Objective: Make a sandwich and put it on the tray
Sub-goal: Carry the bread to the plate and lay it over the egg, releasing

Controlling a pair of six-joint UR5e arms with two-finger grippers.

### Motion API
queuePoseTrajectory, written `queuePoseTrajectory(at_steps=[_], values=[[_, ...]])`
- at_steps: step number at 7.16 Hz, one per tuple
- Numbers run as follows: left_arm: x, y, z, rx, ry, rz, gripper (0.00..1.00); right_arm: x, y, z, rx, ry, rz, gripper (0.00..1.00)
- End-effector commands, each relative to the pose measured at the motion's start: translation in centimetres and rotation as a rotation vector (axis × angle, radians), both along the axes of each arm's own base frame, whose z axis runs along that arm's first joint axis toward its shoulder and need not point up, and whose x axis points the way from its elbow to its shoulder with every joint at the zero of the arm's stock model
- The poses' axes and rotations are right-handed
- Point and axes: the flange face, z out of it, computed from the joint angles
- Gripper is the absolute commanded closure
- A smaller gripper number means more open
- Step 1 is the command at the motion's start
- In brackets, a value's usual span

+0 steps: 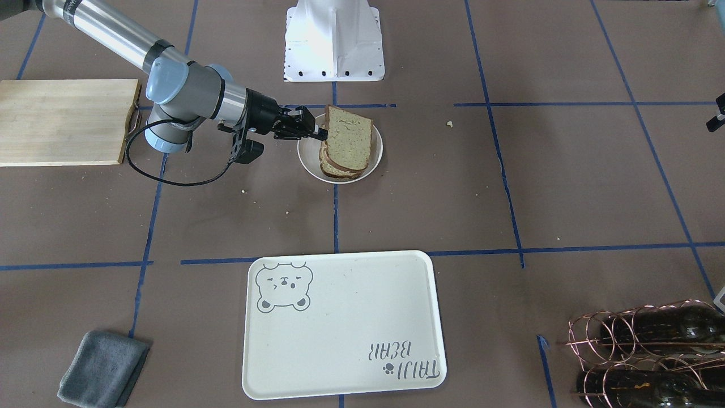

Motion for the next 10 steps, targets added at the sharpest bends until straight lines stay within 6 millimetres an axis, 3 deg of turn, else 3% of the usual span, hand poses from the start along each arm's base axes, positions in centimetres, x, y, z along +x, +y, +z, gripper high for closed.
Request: queuePoseTrajectory(at_steps=[1, 3, 4, 5, 6, 7, 8, 9, 10], values=[[0.0, 0.0, 0.0, 0.001, 0.000, 0.000, 0.00, 0.1, 0.4, 1.1, -0.006, 0.012, -0.003, 1.00], [0.0, 0.0, -0.3, 0.005, 0.000, 0.000, 0.00, 0.1, 0.3, 1.3, -0.010, 0.016, -0.001, 0.79], [0.0, 0.0, -0.2, 0.001, 0.000, -0.001, 0.00, 0.1, 0.3, 1.3, -0.011, 0.017, 0.003, 0.64], [0.0, 0.0, 0.0, -0.026, 0.008, -0.022, 0.00, 0.5, 0.2, 1.7, -0.016, 0.021, 0.013, 0.36], [2.2, 0.0, -0.7, -0.041, 0.037, 0.006, 0.00, 1.8, 0.2, 2.1, -0.016, 0.020, 0.019, 0.35], [5.3, 0.2, -2.1, -0.075, 0.130, 0.023, 0.00, 4.9, 0.0, 2.6, -0.020, 0.026, 0.041, 0.18], [10.0, 0.8, -4.4, -0.074, 0.192, 0.030, 0.00, 9.2, -1.4, 4.7, -0.031, 0.056, 0.063, 0.00], [14.7, 2.1, -6.5, -0.131, 0.265, 0.017, 0.00, 14.8, -5.1, 6.7, -0.059, 0.125, 0.043, 0.00], [20.4, 3.0, -10.2, -0.216, 0.343, 0.033, 0.05, 20.2, -8.4, 7.6, -0.094, 0.178, 0.016, 0.00]])
